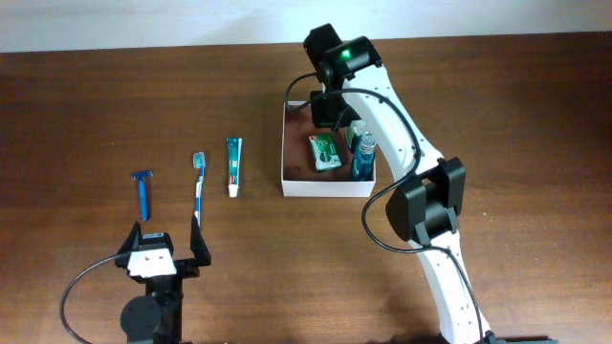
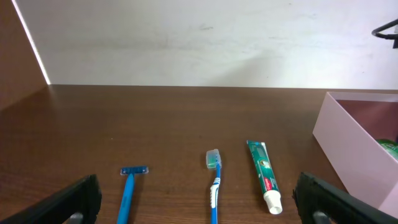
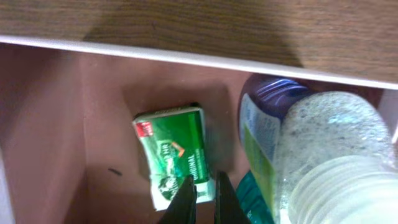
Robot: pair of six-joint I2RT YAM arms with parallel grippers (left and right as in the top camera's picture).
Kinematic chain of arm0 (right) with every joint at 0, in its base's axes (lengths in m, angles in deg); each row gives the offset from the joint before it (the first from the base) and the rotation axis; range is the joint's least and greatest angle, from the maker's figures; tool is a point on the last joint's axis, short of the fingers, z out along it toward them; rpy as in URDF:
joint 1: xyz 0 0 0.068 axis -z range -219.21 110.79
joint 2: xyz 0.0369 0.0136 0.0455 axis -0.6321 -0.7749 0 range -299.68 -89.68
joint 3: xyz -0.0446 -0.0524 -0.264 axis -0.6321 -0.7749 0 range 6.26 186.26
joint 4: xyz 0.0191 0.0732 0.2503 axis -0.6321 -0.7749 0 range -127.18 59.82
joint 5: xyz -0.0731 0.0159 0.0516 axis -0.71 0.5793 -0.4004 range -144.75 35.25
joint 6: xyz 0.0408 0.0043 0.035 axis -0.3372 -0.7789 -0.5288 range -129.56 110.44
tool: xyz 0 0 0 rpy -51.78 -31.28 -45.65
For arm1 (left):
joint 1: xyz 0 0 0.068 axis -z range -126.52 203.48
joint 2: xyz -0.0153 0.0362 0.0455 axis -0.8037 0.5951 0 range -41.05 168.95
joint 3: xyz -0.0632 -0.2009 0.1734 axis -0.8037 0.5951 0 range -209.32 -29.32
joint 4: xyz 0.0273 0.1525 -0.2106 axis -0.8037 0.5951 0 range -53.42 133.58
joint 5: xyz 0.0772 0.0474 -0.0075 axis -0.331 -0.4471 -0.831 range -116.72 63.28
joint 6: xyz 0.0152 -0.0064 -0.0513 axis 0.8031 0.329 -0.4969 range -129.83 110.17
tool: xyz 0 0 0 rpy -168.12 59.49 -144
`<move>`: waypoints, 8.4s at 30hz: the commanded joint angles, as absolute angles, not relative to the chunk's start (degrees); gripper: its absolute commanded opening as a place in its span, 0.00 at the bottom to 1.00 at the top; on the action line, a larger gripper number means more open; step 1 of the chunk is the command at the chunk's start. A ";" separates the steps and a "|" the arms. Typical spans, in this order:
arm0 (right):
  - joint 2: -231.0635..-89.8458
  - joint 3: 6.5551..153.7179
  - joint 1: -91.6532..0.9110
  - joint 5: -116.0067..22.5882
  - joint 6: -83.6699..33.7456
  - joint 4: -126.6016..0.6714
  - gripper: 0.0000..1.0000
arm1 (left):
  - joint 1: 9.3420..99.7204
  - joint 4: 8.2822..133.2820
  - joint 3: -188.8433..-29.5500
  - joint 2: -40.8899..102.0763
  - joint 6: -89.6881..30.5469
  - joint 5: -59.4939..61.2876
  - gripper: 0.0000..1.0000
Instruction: Pack container
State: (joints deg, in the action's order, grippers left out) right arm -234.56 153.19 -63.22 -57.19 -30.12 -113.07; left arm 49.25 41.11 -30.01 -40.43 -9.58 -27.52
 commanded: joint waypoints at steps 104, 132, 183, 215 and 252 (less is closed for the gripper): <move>-238.36 150.79 -66.69 -62.98 -23.04 -113.99 0.04 | 49.47 41.35 -29.83 -40.76 -8.90 -26.91 0.99; -240.07 150.79 -67.37 -57.45 -21.81 -114.19 0.04 | 49.47 41.35 -29.86 -40.76 -8.90 -26.91 0.99; -239.02 156.60 -67.22 -61.08 -14.14 -113.16 0.04 | 49.47 41.35 -29.83 -40.76 -8.90 -26.91 0.99; -239.19 146.40 -67.33 -58.85 -13.86 -111.61 0.04 | 49.47 41.35 -29.83 -40.76 -8.90 -26.91 0.99; -239.19 149.81 -67.22 -48.47 -26.60 -110.80 0.04 | 49.47 41.35 -29.86 -40.76 -8.90 -26.91 0.99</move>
State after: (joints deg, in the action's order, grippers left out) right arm -238.45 148.30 -67.00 -47.75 -25.44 -111.72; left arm 49.25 41.11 -30.01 -40.43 -9.58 -27.52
